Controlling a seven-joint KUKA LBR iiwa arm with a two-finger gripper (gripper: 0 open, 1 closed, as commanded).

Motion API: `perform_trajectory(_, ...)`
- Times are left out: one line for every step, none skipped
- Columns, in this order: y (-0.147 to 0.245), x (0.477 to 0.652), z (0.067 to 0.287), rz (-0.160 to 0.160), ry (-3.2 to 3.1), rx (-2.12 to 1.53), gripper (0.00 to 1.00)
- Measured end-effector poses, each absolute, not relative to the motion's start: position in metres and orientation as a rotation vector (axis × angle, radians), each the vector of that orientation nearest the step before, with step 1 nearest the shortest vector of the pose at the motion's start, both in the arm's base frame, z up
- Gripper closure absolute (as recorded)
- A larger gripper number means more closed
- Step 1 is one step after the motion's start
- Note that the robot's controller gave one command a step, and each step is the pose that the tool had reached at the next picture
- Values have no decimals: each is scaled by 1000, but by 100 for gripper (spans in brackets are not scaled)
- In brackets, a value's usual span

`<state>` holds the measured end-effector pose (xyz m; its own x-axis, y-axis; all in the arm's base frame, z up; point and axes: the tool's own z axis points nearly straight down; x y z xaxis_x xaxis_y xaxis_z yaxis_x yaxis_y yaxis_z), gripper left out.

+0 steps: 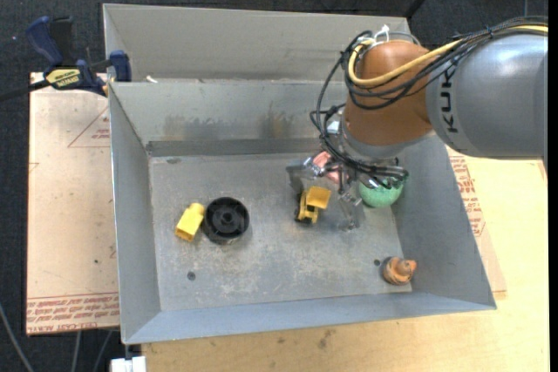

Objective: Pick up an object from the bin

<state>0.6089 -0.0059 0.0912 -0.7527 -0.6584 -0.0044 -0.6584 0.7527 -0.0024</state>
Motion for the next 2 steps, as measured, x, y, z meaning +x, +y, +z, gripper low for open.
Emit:
perform_trajectory(-8, 612, 73, 4, 2844, -1327, 100)
perform_trajectory(-8, 612, 73, 4, 2844, -1327, 100)
